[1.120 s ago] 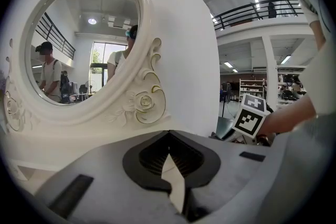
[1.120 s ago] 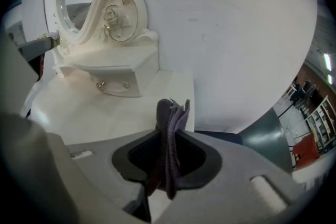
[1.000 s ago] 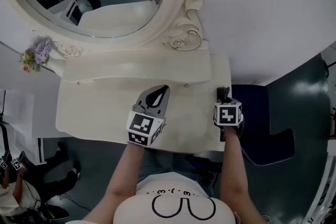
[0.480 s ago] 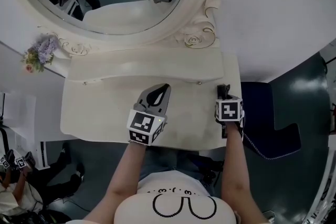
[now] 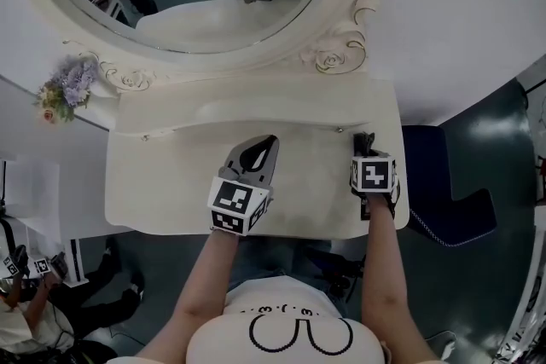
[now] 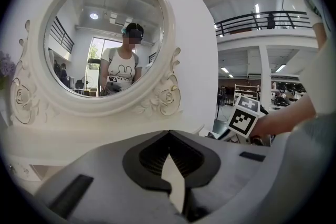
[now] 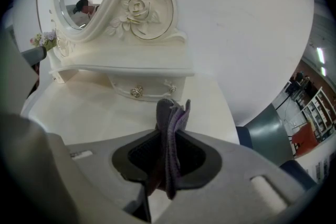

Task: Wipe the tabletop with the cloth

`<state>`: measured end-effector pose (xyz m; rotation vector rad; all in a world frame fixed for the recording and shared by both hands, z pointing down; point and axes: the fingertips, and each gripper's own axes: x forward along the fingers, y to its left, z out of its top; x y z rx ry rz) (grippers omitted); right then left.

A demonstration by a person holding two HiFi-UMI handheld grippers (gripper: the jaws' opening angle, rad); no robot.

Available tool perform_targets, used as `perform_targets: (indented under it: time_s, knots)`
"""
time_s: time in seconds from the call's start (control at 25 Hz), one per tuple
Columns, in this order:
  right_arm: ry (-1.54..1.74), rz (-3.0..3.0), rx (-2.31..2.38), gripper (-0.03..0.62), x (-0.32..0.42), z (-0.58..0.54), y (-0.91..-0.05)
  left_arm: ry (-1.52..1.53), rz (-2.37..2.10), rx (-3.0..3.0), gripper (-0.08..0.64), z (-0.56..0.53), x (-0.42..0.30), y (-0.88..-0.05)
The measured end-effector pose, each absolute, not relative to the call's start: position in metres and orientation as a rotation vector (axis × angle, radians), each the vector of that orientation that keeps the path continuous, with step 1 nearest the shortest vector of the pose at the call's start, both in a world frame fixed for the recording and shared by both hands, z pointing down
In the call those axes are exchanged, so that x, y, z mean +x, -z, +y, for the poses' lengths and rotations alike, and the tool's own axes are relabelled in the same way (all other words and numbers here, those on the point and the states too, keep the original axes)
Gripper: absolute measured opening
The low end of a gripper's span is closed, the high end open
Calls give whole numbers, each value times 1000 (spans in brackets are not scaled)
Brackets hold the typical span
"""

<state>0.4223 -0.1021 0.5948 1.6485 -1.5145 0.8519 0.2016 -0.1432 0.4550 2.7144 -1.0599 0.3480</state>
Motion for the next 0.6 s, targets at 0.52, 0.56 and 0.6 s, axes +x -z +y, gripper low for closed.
perform_targets:
  time_s: [0.52,0.56,0.6]
  knots:
    - [-866,-1476,1676,81,360,-107,-594,-312,-1065,2696,-2,-156,130,-454]
    - [-863,-1476,1676,81,356,-108,-594,-309,-1070,2693,-2,-157,124,-454]
    - [-858,-1480,1674,81,351,-110,-595,-307,-1074,2689,-2,-158,118,-455]
